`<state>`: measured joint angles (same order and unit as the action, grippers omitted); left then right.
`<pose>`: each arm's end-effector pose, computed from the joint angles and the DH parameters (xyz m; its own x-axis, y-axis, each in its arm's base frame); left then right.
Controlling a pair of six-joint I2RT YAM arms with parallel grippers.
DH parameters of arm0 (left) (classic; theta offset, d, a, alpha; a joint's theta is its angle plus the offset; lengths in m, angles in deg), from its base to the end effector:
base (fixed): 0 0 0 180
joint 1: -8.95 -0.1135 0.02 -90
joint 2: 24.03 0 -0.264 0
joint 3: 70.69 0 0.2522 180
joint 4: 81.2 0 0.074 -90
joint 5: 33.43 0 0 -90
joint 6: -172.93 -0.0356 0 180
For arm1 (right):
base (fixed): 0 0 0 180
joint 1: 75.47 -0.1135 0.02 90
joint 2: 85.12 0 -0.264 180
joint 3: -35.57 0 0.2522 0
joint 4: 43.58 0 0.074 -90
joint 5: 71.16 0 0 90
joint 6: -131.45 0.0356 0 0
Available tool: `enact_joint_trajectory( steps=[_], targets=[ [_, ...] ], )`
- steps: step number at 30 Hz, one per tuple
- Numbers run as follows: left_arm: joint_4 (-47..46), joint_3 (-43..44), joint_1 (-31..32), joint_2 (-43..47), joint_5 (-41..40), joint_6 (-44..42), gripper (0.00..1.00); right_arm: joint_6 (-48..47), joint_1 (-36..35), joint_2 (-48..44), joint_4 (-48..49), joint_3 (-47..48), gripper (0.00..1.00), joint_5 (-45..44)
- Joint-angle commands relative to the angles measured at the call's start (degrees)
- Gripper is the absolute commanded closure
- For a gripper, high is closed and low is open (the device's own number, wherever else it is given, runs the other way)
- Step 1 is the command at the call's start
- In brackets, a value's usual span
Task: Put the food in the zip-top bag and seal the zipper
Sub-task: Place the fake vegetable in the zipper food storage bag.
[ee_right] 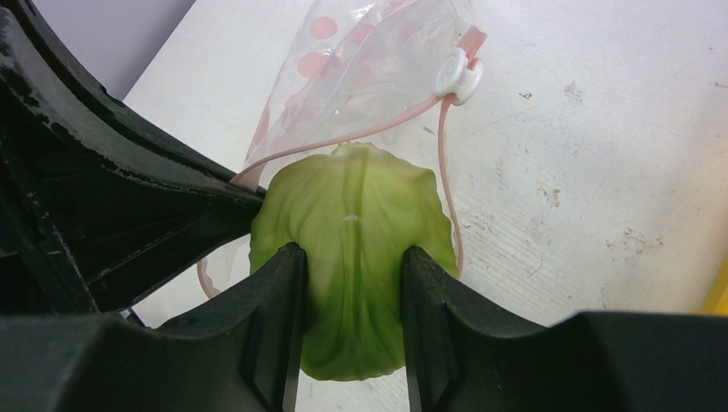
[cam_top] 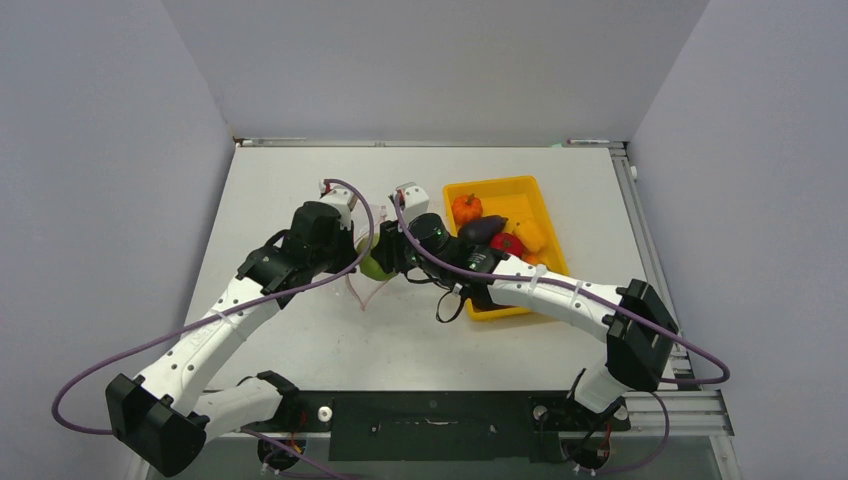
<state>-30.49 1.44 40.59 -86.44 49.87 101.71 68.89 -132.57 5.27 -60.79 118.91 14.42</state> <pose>0.1970 -0.1165 0.3183 -0.6723 0.0387 -0.7393 0.2425 0.9550 -0.1706 0.2043 0.3108 0.3016 -0.5662 -0.0294 -0.8237 -0.6062 0.6920 0.3920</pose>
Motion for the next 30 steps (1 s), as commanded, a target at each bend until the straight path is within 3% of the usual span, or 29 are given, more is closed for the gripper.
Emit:
enact_joint_trajectory(
  steps=[1,9,17,21,27,30],
  targets=[
    [-3.8,0.3,0.9,2.2,5.7,0.7,1.0,1.0,-0.7,2.3,6.4,3.7,0.81,-6.5],
    [-3.8,0.2,0.9,2.8,4.2,0.7,1.0,0.6,-0.7,3.9,6.1,3.2,0.81,-10.7],
    [-3.9,0.2,0.9,2.6,4.6,0.7,1.0,2.0,-0.8,3.8,8.8,2.9,0.8,-9.3],
    [-3.9,0.2,0.9,2.7,4.2,0.7,1.0,2.2,-0.9,3.9,9.1,3.0,0.64,-8.8],
    [-3.9,0.1,0.8,3.0,3.4,0.8,1.0,1.9,-0.9,2.6,8.9,1.7,0.23,-8.1],
    [-3.7,0.2,0.8,2.9,3.1,0.8,1.0,1.8,-1.0,1.1,8.8,0.7,0.19,-7.7]
  ],
)
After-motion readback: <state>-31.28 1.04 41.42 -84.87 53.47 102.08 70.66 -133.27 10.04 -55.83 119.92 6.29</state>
